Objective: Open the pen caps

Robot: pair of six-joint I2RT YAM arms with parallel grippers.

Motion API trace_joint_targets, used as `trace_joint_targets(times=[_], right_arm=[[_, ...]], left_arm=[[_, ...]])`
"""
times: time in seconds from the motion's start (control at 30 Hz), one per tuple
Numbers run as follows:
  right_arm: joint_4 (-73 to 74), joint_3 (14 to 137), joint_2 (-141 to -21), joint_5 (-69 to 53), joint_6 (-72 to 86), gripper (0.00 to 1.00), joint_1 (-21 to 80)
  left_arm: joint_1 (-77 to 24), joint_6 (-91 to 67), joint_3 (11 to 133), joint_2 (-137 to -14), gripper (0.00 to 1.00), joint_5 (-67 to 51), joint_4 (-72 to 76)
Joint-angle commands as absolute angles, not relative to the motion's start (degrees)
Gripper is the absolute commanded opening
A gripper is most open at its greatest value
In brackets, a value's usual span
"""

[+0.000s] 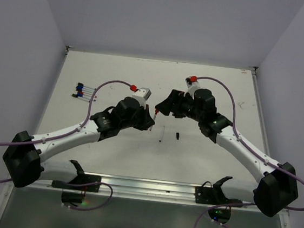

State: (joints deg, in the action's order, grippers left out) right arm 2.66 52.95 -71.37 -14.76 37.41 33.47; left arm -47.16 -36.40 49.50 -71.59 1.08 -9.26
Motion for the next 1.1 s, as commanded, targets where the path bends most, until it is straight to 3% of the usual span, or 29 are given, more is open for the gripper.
trace_joint_targets(times=[0.0, 0.2, 0.43, 0.6, 0.67, 0.7, 0.73, 0.87, 0.9, 0.93, 1.03, 1.07], right_arm=[[-1.41, 52.47, -72.07, -15.38, 39.2, 0.77, 34.19], [-1.58, 51.94, -73.91, -14.86, 39.37, 0.7, 34.72], [-3.43, 51.5, -75.5, -15.29, 39.9, 0.49, 35.07], [-3.87, 51.24, -75.76, -15.12, 40.08, 0.42, 35.16], [-4.04, 51.15, -75.85, -15.2, 40.08, 0.29, 35.16], [-4.04, 51.15, -76.02, -15.38, 39.99, 0.19, 35.16], [-4.13, 50.98, -76.03, -15.38, 39.99, 0.0, 35.07], [-4.22, 50.36, -75.5, -15.38, 40.6, 0.0, 35.24], [-4.04, 50.19, -74.98, -15.12, 40.78, 0.0, 35.24], [-3.78, 49.92, -74.8, -14.94, 40.96, 0.0, 35.16], [-3.52, 49.66, -74.01, -14.85, 41.83, 0.0, 35.24], [-3.52, 49.66, -73.92, -14.94, 42.53, 0.0, 35.24]], left_arm=[[-48.25, -36.91, 52.21, -71.46, 0.0, 3.43, -6.68], [-49.83, -37.53, 53.0, -71.54, 0.0, 3.95, -6.77], [-51.24, -37.97, 53.26, -71.89, 0.0, 4.66, -6.77], [-51.5, -37.71, 53.96, -72.33, 0.0, 4.4, -6.77], [-51.77, -37.53, 54.14, -72.68, 0.0, 4.39, -6.85], [-51.77, -37.62, 54.05, -72.69, 0.0, 4.39, -6.77], [-51.85, -37.44, 53.97, -72.86, 0.0, 4.31, -6.85], [-52.03, -36.65, 53.35, -72.6, 0.0, 5.01, -7.03], [-52.03, -36.48, 53.35, -72.25, 0.06, 5.36, -7.29], [-52.03, -36.21, 53.0, -72.07, 0.24, 5.88, -7.56], [-52.03, -35.86, 52.47, -71.19, 0.41, 7.73, -8.0], [-52.03, -35.86, 52.21, -71.02, 0.42, 8.08, -7.74]])
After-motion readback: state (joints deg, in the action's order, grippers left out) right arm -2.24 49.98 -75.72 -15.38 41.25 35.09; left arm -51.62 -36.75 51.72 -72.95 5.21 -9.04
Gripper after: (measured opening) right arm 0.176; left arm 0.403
